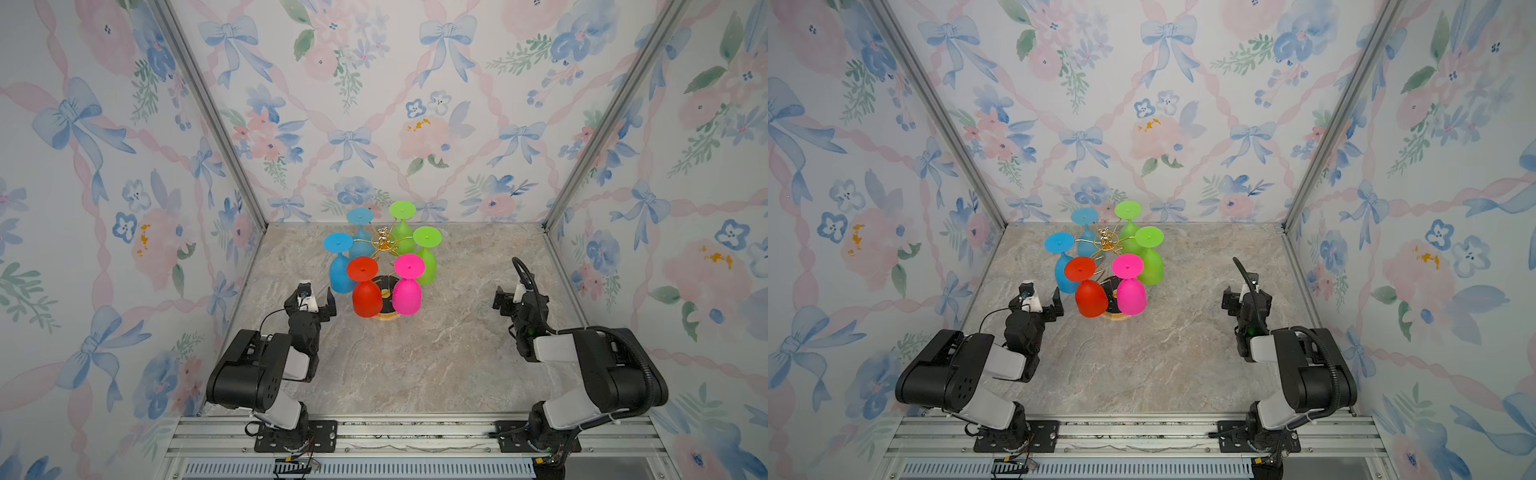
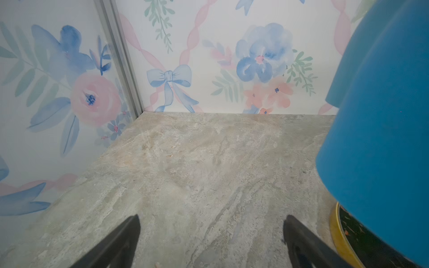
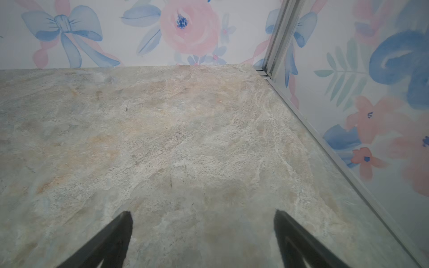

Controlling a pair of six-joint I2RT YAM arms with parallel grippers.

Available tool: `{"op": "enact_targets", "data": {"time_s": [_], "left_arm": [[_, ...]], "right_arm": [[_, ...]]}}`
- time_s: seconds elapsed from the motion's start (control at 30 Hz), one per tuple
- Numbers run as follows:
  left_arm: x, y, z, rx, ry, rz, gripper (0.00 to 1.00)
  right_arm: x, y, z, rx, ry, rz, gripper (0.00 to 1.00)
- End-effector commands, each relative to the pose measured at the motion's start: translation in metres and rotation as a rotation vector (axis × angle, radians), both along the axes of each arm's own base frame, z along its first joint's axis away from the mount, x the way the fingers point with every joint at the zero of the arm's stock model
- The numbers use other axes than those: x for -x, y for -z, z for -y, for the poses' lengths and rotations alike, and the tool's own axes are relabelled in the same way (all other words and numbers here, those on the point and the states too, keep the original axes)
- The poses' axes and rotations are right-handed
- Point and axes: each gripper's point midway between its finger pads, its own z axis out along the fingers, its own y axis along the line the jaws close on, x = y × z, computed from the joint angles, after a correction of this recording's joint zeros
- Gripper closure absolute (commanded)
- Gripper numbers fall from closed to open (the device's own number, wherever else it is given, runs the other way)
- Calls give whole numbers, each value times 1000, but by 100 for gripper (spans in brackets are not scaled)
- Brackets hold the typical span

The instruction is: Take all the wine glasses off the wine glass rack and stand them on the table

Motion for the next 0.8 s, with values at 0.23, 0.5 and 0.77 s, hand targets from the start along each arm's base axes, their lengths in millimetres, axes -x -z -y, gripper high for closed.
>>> {"op": "enact_targets", "data": {"time_s": [0.23, 0.5, 0.77], "left_arm": [[-3, -5, -2, 25, 20, 21, 2], [-3, -4, -2, 32, 30, 20, 2], [-3, -4, -2, 29, 26, 21, 2]], "right_arm": [[-7, -7, -5, 0, -21, 18, 3], [-6, -7, -5, -1, -22, 17, 3], [-7, -7, -5, -1, -23, 18, 3]]}}
